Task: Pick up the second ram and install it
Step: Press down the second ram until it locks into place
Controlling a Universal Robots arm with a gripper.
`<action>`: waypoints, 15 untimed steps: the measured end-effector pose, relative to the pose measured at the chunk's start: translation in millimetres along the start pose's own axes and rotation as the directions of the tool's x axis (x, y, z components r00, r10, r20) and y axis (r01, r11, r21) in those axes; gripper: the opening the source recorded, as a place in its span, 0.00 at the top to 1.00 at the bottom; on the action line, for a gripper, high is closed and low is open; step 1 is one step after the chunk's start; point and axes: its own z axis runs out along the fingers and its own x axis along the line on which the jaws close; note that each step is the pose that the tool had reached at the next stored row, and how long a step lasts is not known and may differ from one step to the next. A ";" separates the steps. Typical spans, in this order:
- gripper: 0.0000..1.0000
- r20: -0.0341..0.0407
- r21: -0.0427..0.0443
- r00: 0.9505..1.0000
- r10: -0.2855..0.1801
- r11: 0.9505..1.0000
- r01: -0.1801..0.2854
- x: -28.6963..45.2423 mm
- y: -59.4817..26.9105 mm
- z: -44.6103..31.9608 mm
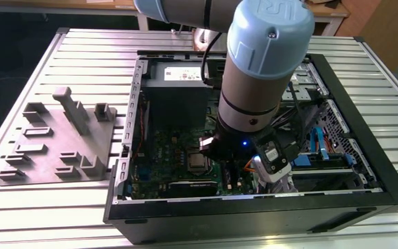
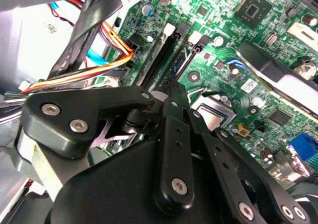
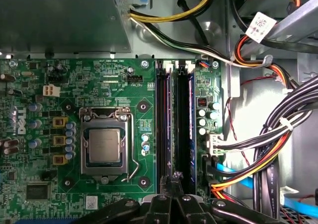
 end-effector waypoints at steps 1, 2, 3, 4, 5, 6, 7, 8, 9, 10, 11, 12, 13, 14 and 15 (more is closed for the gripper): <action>0.90 0.000 0.000 1.000 0.000 1.000 0.000 0.0 -0.1 1.2; 0.90 0.000 0.000 1.000 0.000 1.000 0.000 0.1 -0.2 2.3; 0.90 0.000 0.000 1.000 0.000 1.000 0.000 0.1 -0.3 2.7; 0.90 0.000 0.001 1.000 0.000 1.000 0.000 0.1 -0.3 2.7; 0.90 0.000 0.001 1.000 0.000 1.000 0.000 0.1 -0.3 2.6; 0.90 0.000 0.001 1.000 0.000 1.000 0.000 0.1 -0.3 2.7; 0.90 0.000 0.001 1.000 0.000 1.000 0.000 0.1 -0.3 2.7; 0.90 0.000 0.000 1.000 0.000 1.000 0.000 0.1 -0.3 2.9; 0.90 0.000 0.000 1.000 0.000 1.000 0.000 0.1 -0.3 3.6; 0.90 0.000 0.001 1.000 0.000 1.000 0.000 0.2 -0.5 4.4; 0.90 0.000 0.001 1.000 0.000 1.000 0.000 0.2 -0.5 5.3; 0.90 0.000 0.000 1.000 0.000 1.000 0.000 0.2 -0.5 5.6; 0.90 0.000 0.000 1.000 0.000 1.000 0.000 0.2 -0.5 5.7; 0.90 0.000 0.000 1.000 0.000 1.000 0.000 0.2 -0.5 5.9; 0.90 0.000 0.000 1.000 0.000 1.000 0.000 0.2 -0.5 6.0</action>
